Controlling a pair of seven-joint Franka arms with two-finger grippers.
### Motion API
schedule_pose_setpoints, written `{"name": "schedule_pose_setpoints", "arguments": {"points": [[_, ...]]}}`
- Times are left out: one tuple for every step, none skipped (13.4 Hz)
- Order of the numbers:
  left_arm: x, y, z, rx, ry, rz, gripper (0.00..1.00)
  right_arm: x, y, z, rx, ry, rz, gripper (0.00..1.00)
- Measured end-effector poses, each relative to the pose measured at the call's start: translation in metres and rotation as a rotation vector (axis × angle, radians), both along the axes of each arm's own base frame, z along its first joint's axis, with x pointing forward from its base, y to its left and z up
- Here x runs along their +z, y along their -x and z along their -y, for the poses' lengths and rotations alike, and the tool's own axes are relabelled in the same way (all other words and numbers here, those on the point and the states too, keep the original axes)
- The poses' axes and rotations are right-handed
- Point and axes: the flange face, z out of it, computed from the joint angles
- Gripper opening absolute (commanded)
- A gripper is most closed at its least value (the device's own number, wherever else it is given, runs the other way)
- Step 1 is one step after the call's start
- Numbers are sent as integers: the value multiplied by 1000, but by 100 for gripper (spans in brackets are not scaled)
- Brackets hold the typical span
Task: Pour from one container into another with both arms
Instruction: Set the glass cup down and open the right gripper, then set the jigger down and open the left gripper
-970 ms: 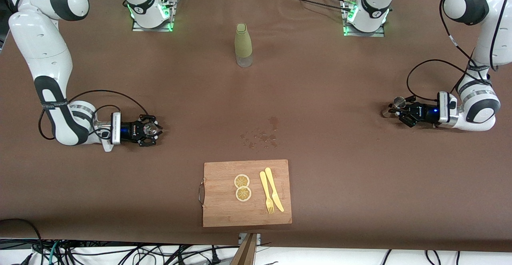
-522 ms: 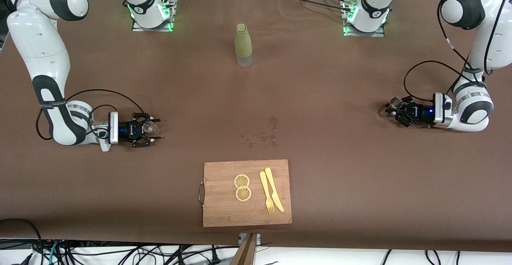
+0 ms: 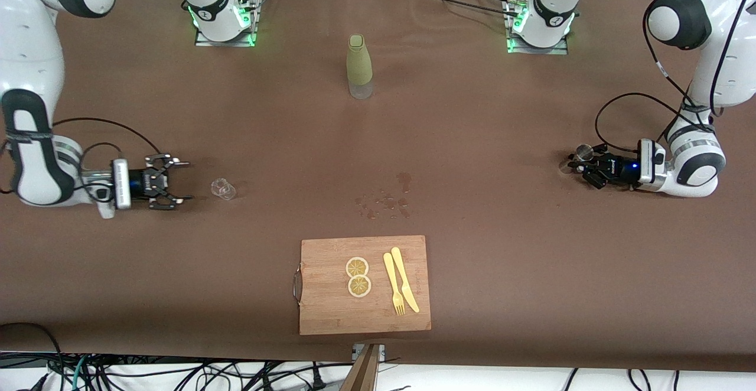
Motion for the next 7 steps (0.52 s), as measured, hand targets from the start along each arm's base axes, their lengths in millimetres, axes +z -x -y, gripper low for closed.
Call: {"name": "schedule_pose_setpoints", "arguments": {"points": [[0,0,0,0,1,0,24,32,-6,6,-13,70,-59,100],[-1,0,-1,0,2,0,80,66,-11,10,-30,150,-114,100],[-2,1,-3,1,-1,-3,100,102,-15,13,-57,240,-170,100],[-4,2,-4,3,-3,-5,100,137,-17,14,-91,329,-222,100],[-7,4,-8,10,-17,-10,100,169,-17,14,-127,413,-266,100],[-11,7,-13,15,-25,-16,100,198,-17,9,-162,493,-303,100],[-11,7,-16,18,-31,-18,100,226,-16,1,-195,570,-333,100]]}}
